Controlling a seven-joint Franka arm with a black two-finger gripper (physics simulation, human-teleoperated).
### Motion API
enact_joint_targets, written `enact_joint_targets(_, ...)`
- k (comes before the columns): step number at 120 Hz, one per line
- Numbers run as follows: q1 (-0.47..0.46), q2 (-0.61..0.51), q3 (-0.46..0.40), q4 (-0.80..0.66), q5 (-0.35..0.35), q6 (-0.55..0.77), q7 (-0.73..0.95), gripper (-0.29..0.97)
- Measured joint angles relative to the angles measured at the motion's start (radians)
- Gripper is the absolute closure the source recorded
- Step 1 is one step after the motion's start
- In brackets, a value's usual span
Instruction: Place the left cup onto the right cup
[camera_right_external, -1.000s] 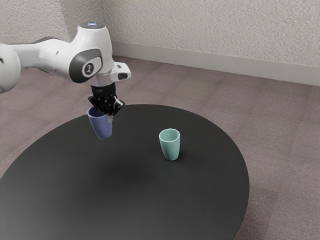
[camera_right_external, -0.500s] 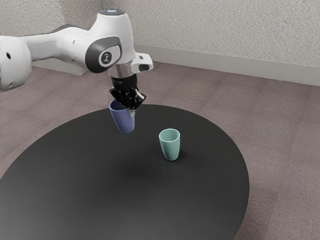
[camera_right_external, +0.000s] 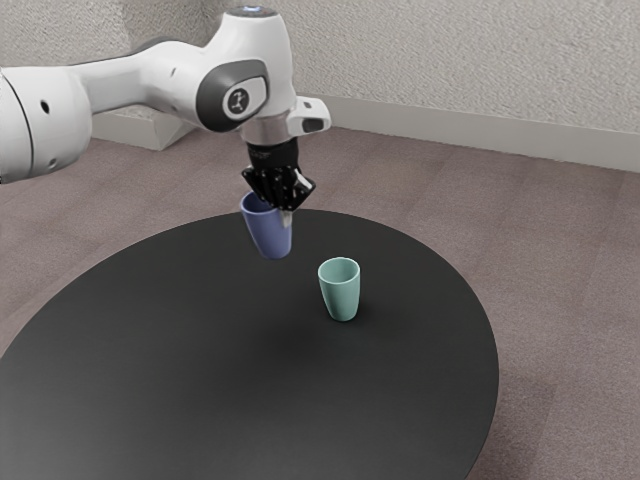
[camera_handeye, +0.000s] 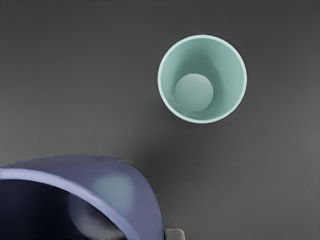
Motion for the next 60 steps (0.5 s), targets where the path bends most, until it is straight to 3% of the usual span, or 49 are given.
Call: enact_joint_targets(60, -0.01, 0.109, -0.032, 0.152, 0.018, -0.057, -0.017, 0.78)
